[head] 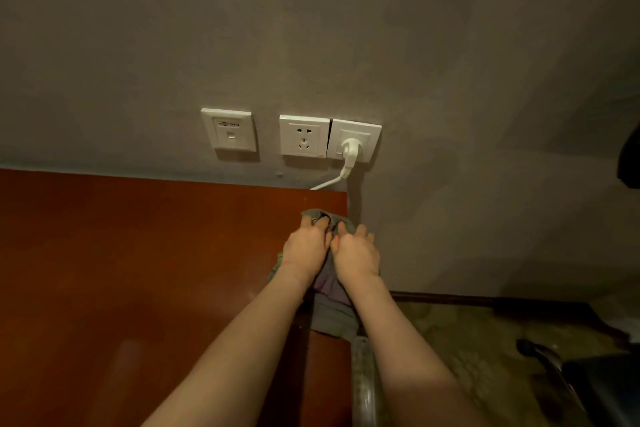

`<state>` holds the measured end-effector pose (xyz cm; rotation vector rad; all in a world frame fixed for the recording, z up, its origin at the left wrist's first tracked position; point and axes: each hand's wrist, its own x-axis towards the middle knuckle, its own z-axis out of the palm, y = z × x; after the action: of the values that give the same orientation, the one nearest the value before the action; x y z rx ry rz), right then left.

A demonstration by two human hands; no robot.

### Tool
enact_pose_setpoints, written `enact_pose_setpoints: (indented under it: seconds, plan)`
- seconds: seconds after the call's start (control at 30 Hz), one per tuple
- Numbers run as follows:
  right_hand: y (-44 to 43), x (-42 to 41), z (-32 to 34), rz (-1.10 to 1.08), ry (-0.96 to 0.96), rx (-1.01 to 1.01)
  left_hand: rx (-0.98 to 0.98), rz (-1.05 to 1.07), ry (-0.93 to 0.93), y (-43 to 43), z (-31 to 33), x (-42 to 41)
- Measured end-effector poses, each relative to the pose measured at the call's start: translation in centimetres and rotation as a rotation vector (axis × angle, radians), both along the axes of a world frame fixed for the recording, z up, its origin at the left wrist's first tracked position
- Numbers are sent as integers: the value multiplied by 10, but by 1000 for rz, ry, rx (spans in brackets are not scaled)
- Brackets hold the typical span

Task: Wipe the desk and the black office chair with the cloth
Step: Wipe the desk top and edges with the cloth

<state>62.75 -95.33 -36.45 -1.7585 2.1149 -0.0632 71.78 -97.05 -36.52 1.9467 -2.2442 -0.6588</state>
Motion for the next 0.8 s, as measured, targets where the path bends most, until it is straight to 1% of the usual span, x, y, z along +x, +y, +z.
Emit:
enact_pose_setpoints:
  seconds: [0.23,0.37,0.53,0.63,0.73,0.77,0.8]
  plan:
    - [48,11,3,17,48,61,62,-22,47,47,2,13]
    - [78,18,2,25,82,46,72,-47,89,75,1,23]
    - [120,37,2,-7,134,71,61,-85,62,111,-3,36]
    - [135,44,5,-65,177,-90,54,-86,73,125,-7,44]
    - [150,45,5,-52,105,-45,77,-103,120,132,5,47]
    - [153,48,6,-51,71,-76,69,-101,157,134,12,50]
    - [156,54,11,-66,51,-150,46,-83,193,136,19,55]
